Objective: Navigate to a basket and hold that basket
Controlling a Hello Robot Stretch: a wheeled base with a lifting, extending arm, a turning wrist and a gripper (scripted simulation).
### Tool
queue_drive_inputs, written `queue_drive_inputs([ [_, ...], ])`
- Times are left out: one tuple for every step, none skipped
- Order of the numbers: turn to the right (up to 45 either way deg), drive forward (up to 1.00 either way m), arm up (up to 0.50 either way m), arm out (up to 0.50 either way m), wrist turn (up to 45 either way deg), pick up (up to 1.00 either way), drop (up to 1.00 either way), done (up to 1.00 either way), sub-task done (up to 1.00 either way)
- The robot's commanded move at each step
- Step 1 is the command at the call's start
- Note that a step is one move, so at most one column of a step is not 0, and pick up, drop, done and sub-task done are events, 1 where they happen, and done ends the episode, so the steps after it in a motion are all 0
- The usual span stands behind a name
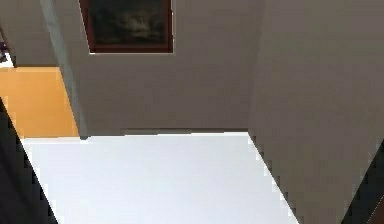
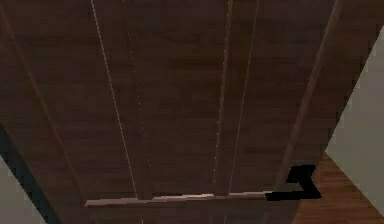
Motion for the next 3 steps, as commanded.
queue_drive_inputs([
  [-6.0,0.0,0.0,0.0,0.0,0.0,0.0,0.0,0.0],
  [0.0,0.5,0.0,0.0,0.0,0.0,0.0,0.0,0.0],
  [-42.0,0.0,0.0,0.0,0.0,0.0,0.0,0.0,0.0],
])
